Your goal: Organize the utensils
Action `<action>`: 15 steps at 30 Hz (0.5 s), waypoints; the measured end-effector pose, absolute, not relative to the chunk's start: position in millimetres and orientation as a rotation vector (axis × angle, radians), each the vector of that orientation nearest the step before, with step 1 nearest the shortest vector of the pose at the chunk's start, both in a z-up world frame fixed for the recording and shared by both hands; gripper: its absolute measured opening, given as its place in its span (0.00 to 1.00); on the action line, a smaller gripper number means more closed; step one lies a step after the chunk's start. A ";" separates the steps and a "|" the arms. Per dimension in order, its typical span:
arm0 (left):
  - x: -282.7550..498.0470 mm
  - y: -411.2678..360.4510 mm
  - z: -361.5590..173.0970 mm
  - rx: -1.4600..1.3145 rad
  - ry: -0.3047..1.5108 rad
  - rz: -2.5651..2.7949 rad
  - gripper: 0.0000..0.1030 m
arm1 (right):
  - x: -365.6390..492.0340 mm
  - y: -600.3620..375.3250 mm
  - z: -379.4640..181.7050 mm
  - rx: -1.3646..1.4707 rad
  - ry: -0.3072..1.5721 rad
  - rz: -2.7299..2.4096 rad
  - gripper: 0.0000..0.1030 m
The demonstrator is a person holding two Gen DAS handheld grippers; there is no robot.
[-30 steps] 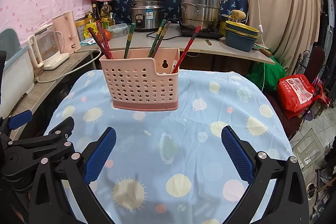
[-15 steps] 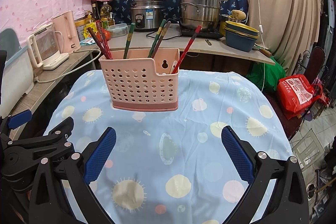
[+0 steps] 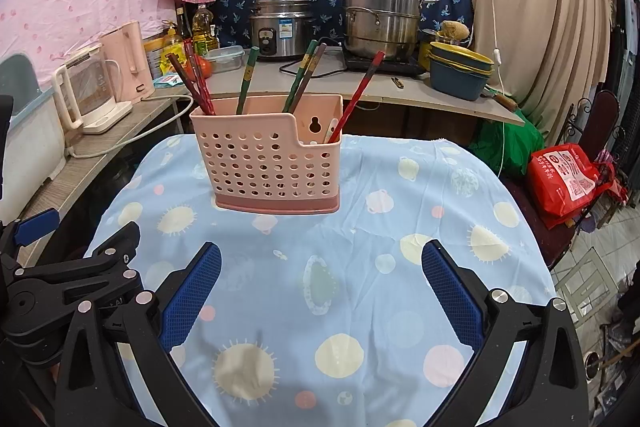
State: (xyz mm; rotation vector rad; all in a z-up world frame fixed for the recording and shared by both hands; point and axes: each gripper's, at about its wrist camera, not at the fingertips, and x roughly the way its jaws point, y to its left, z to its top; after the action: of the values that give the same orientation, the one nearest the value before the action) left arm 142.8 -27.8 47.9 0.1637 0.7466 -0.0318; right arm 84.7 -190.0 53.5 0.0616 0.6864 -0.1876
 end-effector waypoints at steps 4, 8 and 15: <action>142.9 -26.9 47.8 0.148 0.752 -0.033 0.90 | 84.8 -189.4 53.8 0.060 0.687 -0.188 0.94; 143.4 -27.3 46.8 0.147 0.754 -0.030 0.90 | 85.1 -189.3 54.2 0.059 0.687 -0.188 0.94; 143.9 -27.4 47.1 0.151 0.751 -0.025 0.90 | 85.3 -188.9 54.2 0.059 0.687 -0.188 0.94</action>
State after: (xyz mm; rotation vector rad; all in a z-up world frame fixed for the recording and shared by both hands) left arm 143.9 -27.4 47.1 0.1512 0.7509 -0.0248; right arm 85.3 -188.9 54.2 0.0593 0.6870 -0.1879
